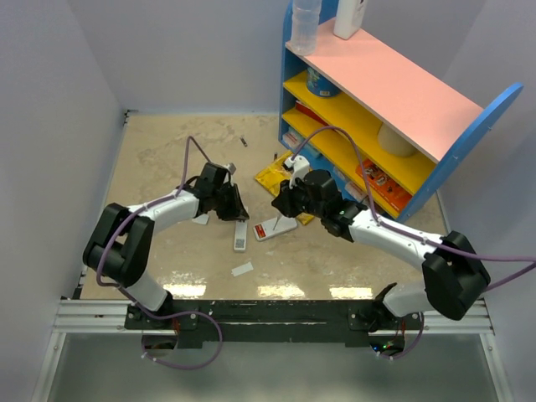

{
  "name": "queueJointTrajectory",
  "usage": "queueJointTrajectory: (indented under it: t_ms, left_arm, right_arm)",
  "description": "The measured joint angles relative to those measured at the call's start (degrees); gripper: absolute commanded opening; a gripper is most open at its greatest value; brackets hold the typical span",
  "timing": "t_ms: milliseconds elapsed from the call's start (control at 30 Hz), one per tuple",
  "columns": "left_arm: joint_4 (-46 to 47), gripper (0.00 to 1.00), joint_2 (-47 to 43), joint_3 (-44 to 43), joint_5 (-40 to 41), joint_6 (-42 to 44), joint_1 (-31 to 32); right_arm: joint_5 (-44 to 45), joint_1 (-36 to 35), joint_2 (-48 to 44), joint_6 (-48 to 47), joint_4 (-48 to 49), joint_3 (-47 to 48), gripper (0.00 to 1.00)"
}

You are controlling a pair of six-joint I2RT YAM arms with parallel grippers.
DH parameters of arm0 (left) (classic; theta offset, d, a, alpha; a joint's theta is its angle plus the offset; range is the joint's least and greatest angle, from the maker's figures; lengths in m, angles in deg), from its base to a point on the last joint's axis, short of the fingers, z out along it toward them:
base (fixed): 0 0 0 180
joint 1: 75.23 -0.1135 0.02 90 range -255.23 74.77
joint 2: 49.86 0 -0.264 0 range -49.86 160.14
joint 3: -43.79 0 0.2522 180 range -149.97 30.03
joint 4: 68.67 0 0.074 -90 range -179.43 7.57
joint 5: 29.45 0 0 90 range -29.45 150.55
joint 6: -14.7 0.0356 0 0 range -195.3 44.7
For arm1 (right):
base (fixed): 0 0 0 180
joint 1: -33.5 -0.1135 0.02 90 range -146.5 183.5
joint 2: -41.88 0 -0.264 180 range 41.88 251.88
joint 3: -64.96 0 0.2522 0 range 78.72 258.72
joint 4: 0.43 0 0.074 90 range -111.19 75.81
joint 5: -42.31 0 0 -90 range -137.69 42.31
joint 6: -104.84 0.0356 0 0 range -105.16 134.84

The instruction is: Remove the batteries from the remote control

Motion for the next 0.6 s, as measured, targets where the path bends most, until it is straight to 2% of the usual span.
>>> queueJointTrajectory:
  t_ms: [200, 600]
  left_arm:
    - [-0.13, 0.13, 2.32, 0.04, 0.79, -0.04, 1.07]
    - [0.09, 0.13, 3.32, -0.79, 0.98, -0.28, 3.15]
  right_arm:
    - [-5.86, 2.27, 4.55, 1.90, 9.20, -1.09, 0.00]
    - [-7.45, 2.45, 4.72, 3.28, 14.71, -2.64, 0.00]
